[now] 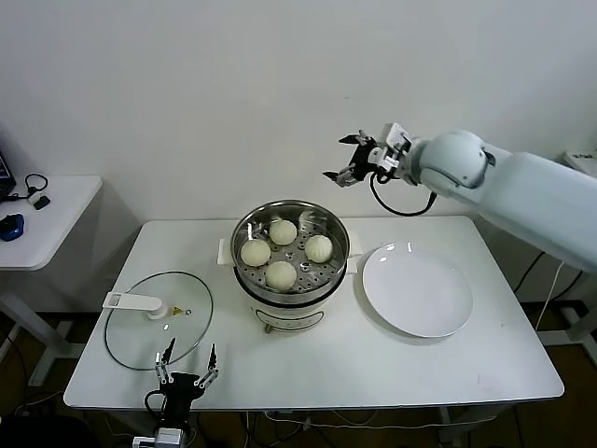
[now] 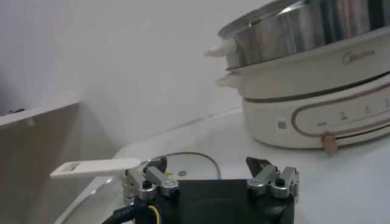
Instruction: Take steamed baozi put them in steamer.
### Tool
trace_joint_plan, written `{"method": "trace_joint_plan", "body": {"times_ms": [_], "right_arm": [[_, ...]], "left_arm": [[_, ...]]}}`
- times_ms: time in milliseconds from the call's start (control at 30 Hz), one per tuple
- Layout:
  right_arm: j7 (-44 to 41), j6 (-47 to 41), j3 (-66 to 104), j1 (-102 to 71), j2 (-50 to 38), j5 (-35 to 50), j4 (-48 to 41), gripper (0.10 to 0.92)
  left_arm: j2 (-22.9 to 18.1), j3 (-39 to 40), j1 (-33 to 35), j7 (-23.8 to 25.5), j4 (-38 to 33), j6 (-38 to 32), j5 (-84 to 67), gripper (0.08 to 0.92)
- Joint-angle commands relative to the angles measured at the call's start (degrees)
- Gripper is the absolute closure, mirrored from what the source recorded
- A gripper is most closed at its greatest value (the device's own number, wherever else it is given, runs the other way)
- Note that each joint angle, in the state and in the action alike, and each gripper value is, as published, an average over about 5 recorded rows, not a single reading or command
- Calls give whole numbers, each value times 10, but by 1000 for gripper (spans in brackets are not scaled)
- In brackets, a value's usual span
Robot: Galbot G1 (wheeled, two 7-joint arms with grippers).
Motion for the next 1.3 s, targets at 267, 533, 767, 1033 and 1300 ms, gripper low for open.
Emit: {"method": "trace_joint_plan", "body": {"times_ms": [267,533,767,1033,1300], "right_arm": [[163,125,550,-634,-93,-109,199,203],[163,174,758,-882,64,-184,245,203],[128,250,856,-1012,171,-257,263,203],[96,332,898,-1114,310,-319,266,203],[67,408,901,-1185,402,-322,266,203]], "left_arm": [[-22,-2,0,-6,7,-1,5,177],[-22,-2,1,-12,6,1,2,177],[-22,1,-1,-15,8,-1,-3,177],[-22,4,-2,-15,2,-2,-3,177],[-21,1,3,-16,-3,-6,-4,177]]}}
